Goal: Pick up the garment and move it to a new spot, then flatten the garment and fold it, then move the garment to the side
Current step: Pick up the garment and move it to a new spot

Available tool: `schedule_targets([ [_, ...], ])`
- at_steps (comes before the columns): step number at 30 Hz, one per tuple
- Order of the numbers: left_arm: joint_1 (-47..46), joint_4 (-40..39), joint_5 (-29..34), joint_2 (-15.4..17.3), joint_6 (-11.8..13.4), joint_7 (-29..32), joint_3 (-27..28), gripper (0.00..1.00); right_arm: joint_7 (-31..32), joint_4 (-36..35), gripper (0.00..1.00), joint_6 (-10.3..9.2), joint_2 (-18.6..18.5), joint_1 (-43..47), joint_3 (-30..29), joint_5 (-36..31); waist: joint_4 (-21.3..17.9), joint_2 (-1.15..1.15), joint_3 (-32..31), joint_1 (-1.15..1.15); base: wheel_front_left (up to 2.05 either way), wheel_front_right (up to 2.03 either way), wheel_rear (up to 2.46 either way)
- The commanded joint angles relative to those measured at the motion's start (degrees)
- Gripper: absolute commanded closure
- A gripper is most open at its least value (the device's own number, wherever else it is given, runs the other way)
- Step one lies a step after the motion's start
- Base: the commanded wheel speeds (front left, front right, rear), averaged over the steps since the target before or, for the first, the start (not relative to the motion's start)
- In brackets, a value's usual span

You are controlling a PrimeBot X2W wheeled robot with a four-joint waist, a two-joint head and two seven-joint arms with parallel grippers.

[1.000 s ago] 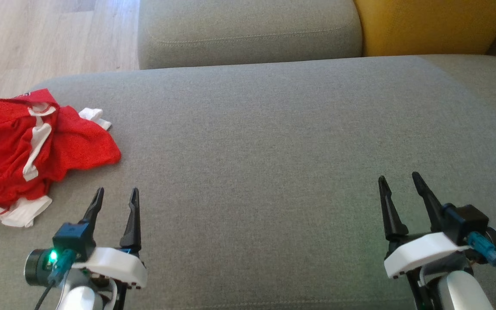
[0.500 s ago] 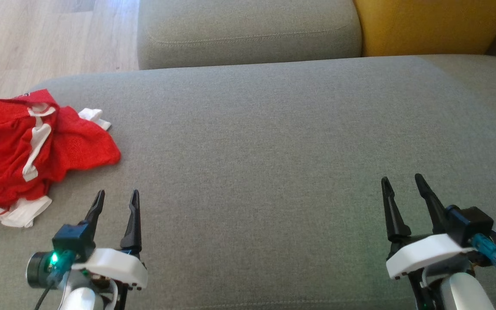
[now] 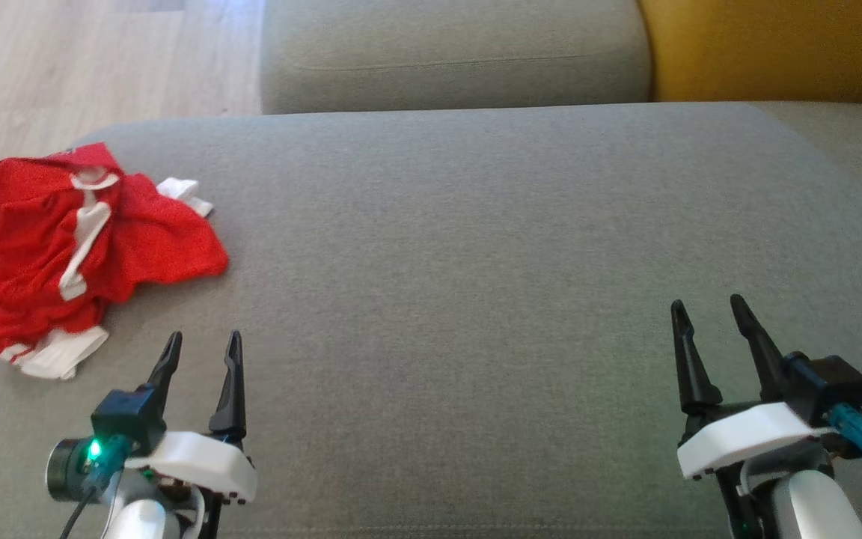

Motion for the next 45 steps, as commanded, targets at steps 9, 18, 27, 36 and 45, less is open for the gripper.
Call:
schedule_targets([
  [9,-4.3,-2.2,0.8,0.5,-0.1,-0.8,3.3,0.0,0.9,-5.3,0.0,-0.04,-0.2,-1.2,2.2,-0.3,8.5,0.0,0.4,0.0,0.0,0.0,0.0],
  [18,-4.1,-2.6,0.8,0.8,0.0,-0.8,4.8,0.0,1.6,-7.1,0.0,-0.04,-0.1,-1.0,3.8,0.1,16.9,0.0,0.3,0.0,0.0,0.0,0.0],
  [27,-3.5,-2.9,0.9,0.9,0.1,-0.8,6.1,0.0,2.3,-7.8,0.0,-0.04,-0.1,-1.1,5.9,0.5,23.5,0.0,0.4,0.0,0.0,0.0,0.0],
  [36,-3.4,-3.0,1.2,0.3,0.0,-0.8,6.5,0.0,2.5,-7.6,0.0,-0.04,-0.1,-1.0,6.0,0.4,25.1,0.0,0.4,0.0,0.0,0.0,0.0],
  [45,-3.6,-3.1,1.4,-0.1,-0.3,-0.8,6.7,0.0,2.6,-8.1,0.0,-0.04,-0.1,-1.1,5.7,0.1,24.9,0.0,0.7,0.0,0.0,0.0,0.0],
])
